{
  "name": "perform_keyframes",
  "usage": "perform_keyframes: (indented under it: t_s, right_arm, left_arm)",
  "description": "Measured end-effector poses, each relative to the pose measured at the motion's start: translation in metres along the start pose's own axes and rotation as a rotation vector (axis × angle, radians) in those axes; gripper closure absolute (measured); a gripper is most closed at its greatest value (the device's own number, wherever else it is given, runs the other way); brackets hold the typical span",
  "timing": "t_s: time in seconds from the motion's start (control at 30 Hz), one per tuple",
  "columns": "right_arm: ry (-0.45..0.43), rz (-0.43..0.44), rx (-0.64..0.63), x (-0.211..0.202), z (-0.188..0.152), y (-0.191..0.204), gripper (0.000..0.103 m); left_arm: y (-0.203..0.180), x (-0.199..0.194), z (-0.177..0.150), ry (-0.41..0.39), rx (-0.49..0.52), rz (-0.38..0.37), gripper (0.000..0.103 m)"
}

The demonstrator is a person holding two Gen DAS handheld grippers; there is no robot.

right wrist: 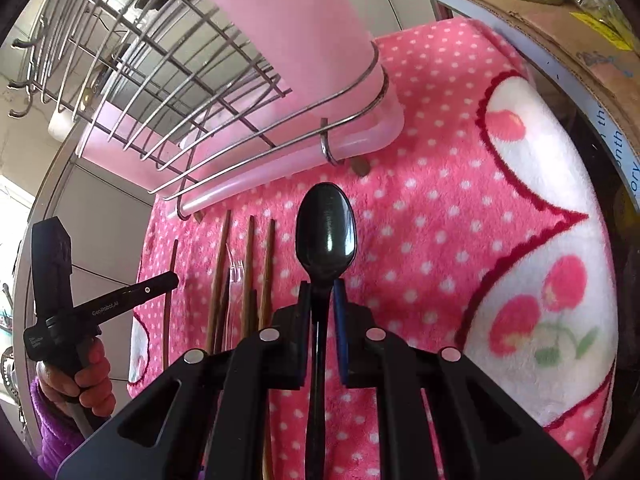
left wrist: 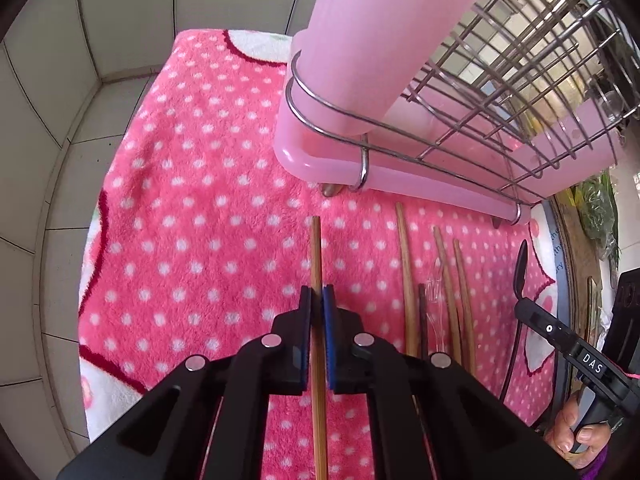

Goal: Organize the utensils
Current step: 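Lift the chopstick with the left tool while the right tool lifts the black spoon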

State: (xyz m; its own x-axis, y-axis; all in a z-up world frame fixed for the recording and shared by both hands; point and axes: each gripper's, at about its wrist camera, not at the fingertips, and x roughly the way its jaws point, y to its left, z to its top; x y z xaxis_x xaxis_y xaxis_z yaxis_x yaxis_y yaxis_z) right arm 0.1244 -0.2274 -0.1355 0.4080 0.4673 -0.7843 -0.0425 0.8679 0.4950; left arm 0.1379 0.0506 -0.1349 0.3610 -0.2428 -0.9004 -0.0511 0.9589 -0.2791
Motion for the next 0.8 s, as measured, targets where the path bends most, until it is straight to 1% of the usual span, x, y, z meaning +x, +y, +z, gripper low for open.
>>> perform_keyframes:
  t_s: [0.13, 0.27, 0.47, 0.63, 0.8]
  right_arm:
    - [-0.077, 0.024, -0.016, -0.027, -0.003, -0.004, 0.092]
    - [-0.146, 0.029, -0.042, -0.051, -0.007, -0.003, 0.092]
    - [-0.257, 0.059, -0.078, -0.079, -0.016, 0.010, 0.092]
    - [-0.347, 0.073, -0.106, -0.098, -0.018, 0.024, 0.092]
    - [-0.418, 0.096, -0.132, -0.124, -0.013, 0.035, 0.092]
  left_arm:
    - [0.000, -0.035, -0.010, -0.124, 0.006, -0.042, 0.098]
    - [-0.002, -0.070, -0.019, -0.247, 0.002, -0.087, 0.098]
    - [-0.002, -0.122, -0.027, -0.414, 0.011, -0.127, 0.098]
    - [-0.007, -0.159, -0.031, -0.549, 0.026, -0.143, 0.098]
    - [-0.012, -0.195, -0.032, -0.655, 0.042, -0.159, 0.098]
